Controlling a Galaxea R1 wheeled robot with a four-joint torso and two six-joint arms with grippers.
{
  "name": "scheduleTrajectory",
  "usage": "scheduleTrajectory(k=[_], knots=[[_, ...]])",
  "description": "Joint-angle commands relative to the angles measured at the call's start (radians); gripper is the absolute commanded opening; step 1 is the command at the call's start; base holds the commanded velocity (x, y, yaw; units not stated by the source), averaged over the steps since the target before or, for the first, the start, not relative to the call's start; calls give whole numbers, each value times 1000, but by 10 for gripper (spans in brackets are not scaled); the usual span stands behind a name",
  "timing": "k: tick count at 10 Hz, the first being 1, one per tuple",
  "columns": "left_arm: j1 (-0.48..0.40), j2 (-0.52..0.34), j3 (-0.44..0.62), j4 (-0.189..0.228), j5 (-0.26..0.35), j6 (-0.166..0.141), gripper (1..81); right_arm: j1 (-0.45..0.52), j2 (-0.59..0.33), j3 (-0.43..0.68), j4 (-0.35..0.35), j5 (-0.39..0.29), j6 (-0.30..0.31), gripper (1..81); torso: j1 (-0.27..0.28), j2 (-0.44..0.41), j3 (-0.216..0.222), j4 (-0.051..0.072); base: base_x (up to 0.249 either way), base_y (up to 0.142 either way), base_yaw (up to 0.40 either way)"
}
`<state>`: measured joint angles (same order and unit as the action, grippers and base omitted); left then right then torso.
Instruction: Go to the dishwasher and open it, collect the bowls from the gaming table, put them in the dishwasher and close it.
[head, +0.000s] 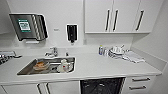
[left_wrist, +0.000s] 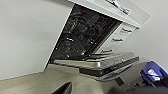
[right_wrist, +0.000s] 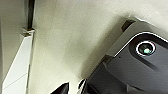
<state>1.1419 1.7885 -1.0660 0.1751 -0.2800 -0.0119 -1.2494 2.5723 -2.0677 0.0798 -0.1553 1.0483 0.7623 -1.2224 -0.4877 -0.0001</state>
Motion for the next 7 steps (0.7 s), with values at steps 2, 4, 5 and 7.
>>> scheduleTrajectory(k=[2, 4, 5, 7], knots=[[-38, 10, -43, 14, 47, 3, 811, 87, -30, -18, -54, -49, -88, 811, 0, 0, 0, 0, 0, 0, 0], [32, 78, -159, 11, 55, 3, 811, 63, -30, -43, -98, -50, -219, 811, 0, 0, 0, 0, 0, 0, 0], [75, 123, -228, 11, 55, 1, 811, 43, -24, -63, -106, -47, -281, 811, 0, 0, 0, 0, 0, 0, 0], [153, 210, -325, 17, 53, 3, 811, 6, 18, -130, -115, -46, -410, 811, 0, 0, 0, 0, 0, 0, 0]])
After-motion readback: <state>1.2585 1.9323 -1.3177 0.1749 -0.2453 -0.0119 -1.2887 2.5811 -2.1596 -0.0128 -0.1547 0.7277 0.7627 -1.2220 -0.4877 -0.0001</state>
